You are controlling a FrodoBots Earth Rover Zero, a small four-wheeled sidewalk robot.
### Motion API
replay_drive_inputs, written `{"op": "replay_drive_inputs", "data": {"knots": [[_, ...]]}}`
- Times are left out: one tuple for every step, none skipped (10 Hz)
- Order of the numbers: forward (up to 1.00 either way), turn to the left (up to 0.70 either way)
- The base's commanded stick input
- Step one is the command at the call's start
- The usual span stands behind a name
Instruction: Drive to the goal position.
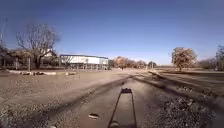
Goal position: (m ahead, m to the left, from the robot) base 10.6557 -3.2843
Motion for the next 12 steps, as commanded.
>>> {"op": "replay_drive_inputs", "data": {"knots": [[0.03, 0.00], [0.12, 0.00], [0.25, 0.00], [0.35, 0.00], [0.50, 0.00], [0.60, 0.00], [0.69, 0.00], [0.70, 0.00], [0.70, 0.00], [0.70, 0.00], [0.70, 0.00], [0.70, 0.00]]}}
